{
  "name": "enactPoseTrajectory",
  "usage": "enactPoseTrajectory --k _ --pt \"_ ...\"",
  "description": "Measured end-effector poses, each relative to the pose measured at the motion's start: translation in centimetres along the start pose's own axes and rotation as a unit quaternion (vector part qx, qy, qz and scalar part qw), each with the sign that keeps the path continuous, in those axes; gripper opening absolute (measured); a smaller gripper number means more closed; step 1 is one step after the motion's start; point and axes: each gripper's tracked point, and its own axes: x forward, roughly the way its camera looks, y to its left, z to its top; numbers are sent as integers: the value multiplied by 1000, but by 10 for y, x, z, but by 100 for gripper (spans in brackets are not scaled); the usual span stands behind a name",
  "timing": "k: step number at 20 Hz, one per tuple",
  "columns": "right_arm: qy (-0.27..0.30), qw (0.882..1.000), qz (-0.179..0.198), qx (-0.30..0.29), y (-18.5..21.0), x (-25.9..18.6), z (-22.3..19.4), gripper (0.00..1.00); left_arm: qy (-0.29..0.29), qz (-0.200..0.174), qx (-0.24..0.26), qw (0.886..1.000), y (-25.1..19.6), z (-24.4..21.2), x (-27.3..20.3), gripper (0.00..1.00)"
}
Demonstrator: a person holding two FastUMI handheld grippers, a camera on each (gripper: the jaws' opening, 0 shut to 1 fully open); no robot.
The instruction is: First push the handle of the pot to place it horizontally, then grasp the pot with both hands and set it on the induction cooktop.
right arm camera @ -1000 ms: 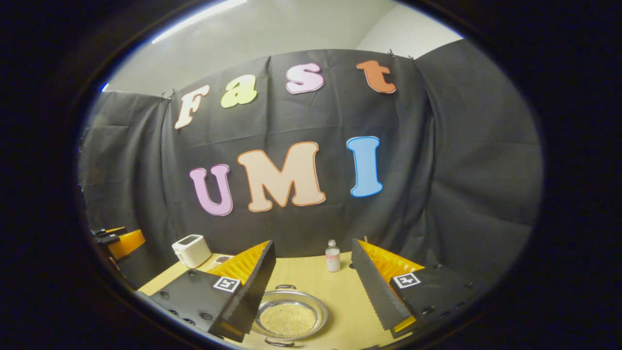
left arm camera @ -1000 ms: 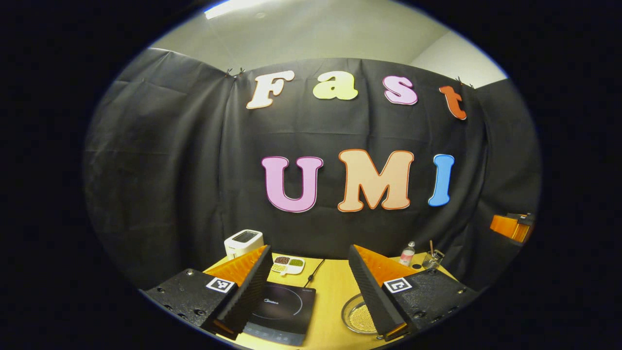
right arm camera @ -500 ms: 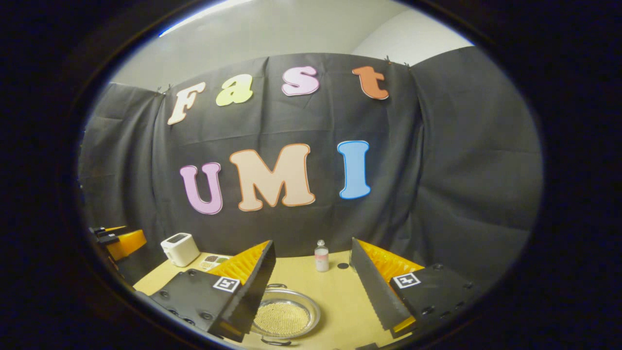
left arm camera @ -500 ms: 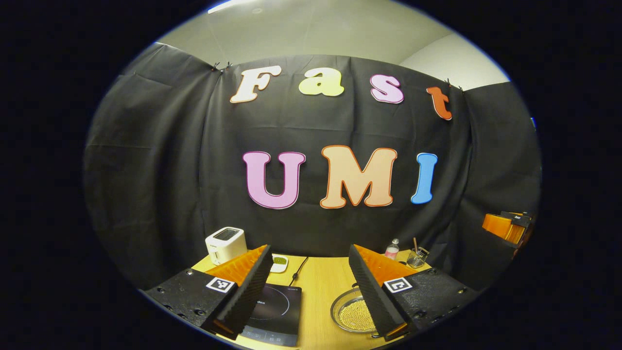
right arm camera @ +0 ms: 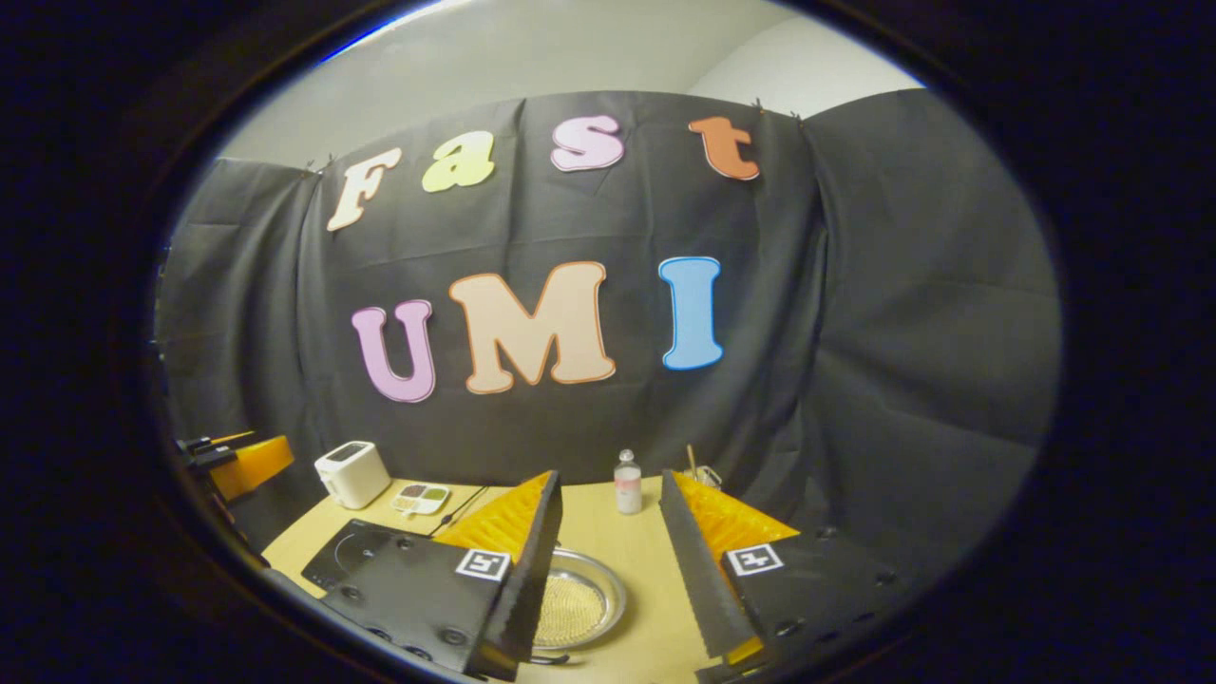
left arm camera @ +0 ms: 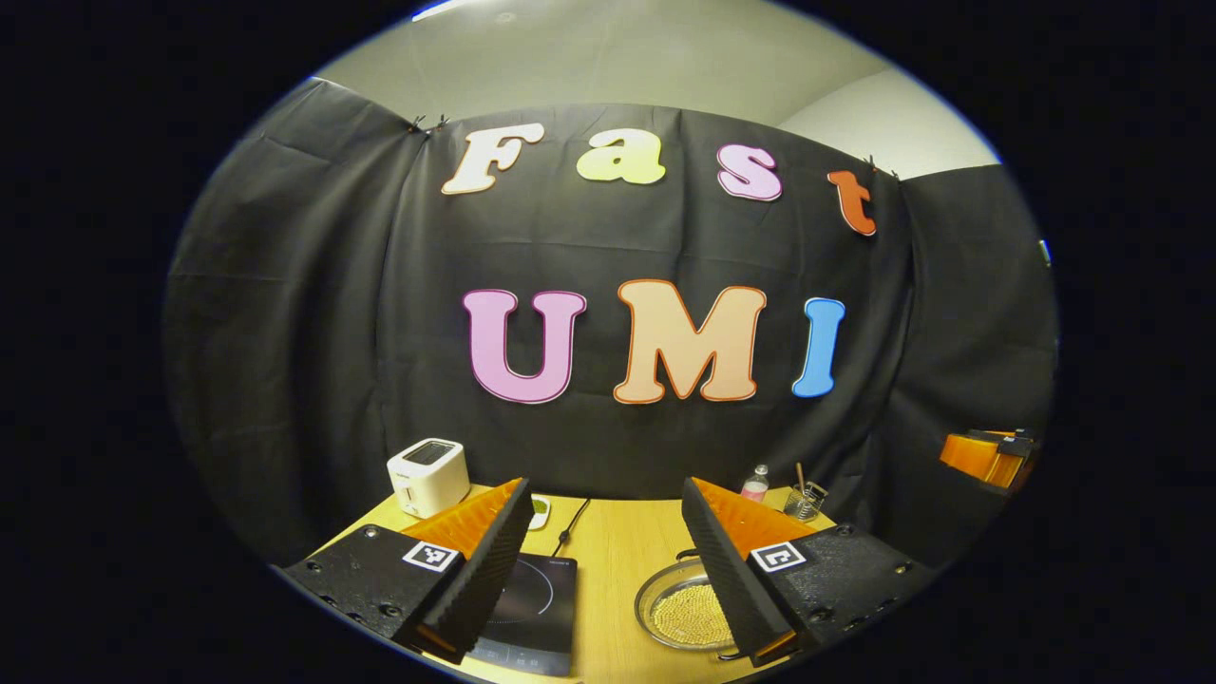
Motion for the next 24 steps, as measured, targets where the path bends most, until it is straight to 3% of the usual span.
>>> enactPoseTrajectory --k 2,4,5,7,8,9,10,11,12,13,15,16,17,18,24 --pt "3 1000 -3 -2 -1 4 -2 60 4 7 0 1000 5 -3 -2 96" --pt "6 1000 -6 4 -1 3 -5 38 6 16 2 1000 12 -4 -3 93" --pt "8 1000 -5 8 0 2 -7 34 6 19 3 1000 14 -4 -3 92" --pt "10 1000 -14 8 -3 -3 -8 34 9 24 3 1000 18 -6 -4 93" --pt "8 1000 -26 10 -9 9 -9 17 10 26 4 1000 19 -8 -5 96" --pt "9 1000 -23 12 -5 7 -10 0 10 28 6 1000 21 -8 -6 93" --pt "14 1000 -20 13 -2 11 -13 6 10 30 9 999 23 -7 -7 93" --pt "16 1000 -17 15 1 12 -15 0 10 32 11 999 25 -7 -7 93" --pt "17 1000 -13 14 3 13 -17 0 11 34 13 999 26 -9 -8 96" --pt "19 1000 -8 11 7 14 -19 6 11 35 14 999 27 -9 -8 93" --pt "24 1000 3 1 15 16 -26 6 13 37 14 999 29 -11 -8 93" --pt "27 1000 14 -3 22 17 -30 0 14 38 13 999 30 -12 -8 93" --pt "33 999 26 -3 31 19 -37 0 16 39 12 999 32 -14 -8 93" --pt "46 998 40 -1 40 20 -46 7 17 41 12 999 34 -15 -9 96" --pt "164 979 115 32 92 10 -136 3 31 55 19 998 51 -28 -17 99"
